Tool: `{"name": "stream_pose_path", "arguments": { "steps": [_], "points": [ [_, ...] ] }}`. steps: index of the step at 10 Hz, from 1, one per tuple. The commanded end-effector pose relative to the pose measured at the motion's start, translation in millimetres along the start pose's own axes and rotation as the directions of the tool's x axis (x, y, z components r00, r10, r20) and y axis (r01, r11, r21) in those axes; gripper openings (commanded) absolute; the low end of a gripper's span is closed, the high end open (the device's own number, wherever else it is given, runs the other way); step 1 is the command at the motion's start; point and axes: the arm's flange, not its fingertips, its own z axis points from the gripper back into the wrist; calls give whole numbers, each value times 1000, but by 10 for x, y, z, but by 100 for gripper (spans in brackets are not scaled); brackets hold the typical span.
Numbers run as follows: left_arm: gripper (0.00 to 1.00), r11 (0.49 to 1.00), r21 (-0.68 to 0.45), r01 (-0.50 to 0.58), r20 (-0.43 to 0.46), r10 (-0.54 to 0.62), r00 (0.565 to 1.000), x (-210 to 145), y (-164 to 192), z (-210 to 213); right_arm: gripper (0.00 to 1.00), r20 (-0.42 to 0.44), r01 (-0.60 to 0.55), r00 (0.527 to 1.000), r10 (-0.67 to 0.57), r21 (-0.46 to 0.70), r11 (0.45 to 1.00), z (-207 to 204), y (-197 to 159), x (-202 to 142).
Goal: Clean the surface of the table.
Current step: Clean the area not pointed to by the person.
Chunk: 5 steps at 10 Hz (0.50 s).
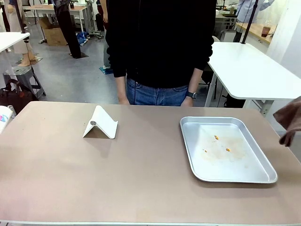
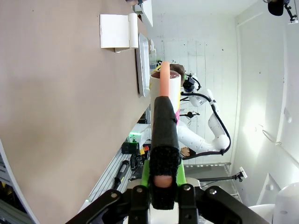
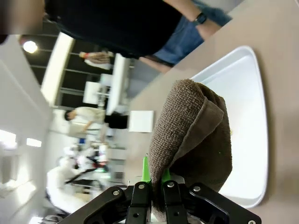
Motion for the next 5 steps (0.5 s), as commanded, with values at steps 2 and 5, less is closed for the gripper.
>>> {"name": "stream_pose_path", "arguments": {
  "steps": [2,5],
  "points": [
    [22,1000,-9,11,11,-11,1000,-47,-53,-29,7,-60,-159,987,148,-270,950,-686,246,-241],
    [22,1000,-9,11,11,-11,1000,-47,-53,-29,7,-196,-276,956,216,-370,887,-1149,364,-149]
  ]
}}
